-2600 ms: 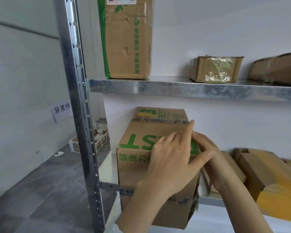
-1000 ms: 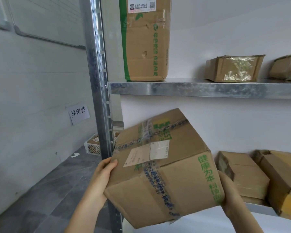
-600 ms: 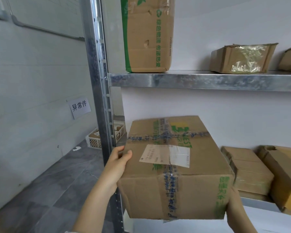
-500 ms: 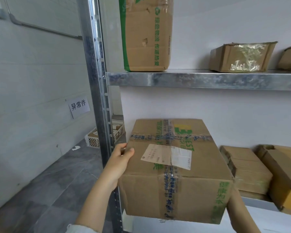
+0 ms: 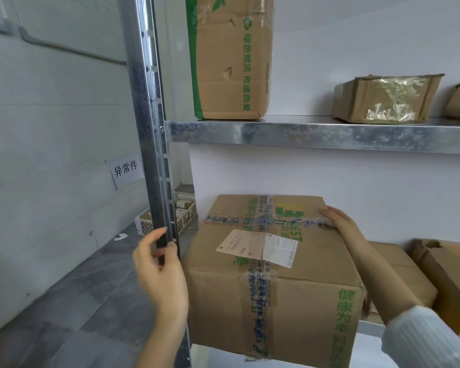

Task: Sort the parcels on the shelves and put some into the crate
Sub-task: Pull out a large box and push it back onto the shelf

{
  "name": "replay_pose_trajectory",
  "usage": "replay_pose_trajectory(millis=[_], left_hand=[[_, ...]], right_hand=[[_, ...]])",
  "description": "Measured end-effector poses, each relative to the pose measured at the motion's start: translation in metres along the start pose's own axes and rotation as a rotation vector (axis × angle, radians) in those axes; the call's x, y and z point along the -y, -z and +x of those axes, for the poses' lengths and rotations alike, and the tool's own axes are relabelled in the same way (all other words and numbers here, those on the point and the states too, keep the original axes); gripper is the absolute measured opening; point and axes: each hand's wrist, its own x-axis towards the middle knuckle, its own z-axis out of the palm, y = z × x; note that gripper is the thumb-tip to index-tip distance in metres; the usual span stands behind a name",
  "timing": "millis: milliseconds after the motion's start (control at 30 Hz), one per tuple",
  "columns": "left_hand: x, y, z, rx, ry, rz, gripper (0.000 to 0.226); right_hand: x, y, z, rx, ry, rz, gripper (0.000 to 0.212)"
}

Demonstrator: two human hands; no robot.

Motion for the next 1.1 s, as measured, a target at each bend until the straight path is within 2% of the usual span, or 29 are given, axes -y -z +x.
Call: replay_pose_trajectory(millis=[100,200,267,433,567,667,767,833,900,1033,1100], left_hand=[[0.011,0.010,-0.022,-0.079,0.042,-0.019,0.030],[0.016,0.017,-0.047,-0.024,0.213,-0.099,0.031],[0.017,0.016,-0.062,0.020,0.265,-0.111,0.028],[0.014,0.009,-0.063,0.088,0.266,-0.153,0.040],[0.012,0.009,-0.056,0.147,0.276,-0.169,0.038],[0.011,0.013,-0.047,0.207,0.259,-0.141,0.040],[0.012,0.015,-0.030,0.284,0.268,-0.125,0.042],[0.011,0.015,-0.016,0.357,0.281,-0.088,0.040],[0.011,0.009,0.001,0.433,0.304,-0.045,0.037],[0.000,-0.013,0.037,0.629,0.363,0.060,0.041],[-0.005,-0.020,0.050,0.691,0.321,0.186,0.043]], right_hand=[[0.002,-0.004,0.017,0.001,-0.004,0.015,0.031],[-0.001,-0.002,0.022,0.021,0.000,-0.002,0.028],[-0.002,0.001,0.019,0.046,-0.002,-0.016,0.023],[-0.011,0.038,0.008,0.060,0.031,-0.162,0.042],[-0.004,0.058,-0.029,0.113,0.044,-0.296,0.029],[-0.007,0.076,-0.048,0.131,0.029,-0.337,0.045],[-0.009,0.080,-0.072,0.200,0.040,-0.398,0.093],[-0.014,0.079,-0.086,0.216,0.088,-0.391,0.113],[-0.018,0.072,-0.100,0.200,0.139,-0.339,0.116],[-0.030,0.055,-0.118,0.107,0.243,-0.219,0.095],[-0.040,0.039,-0.121,0.025,0.284,-0.197,0.099]])
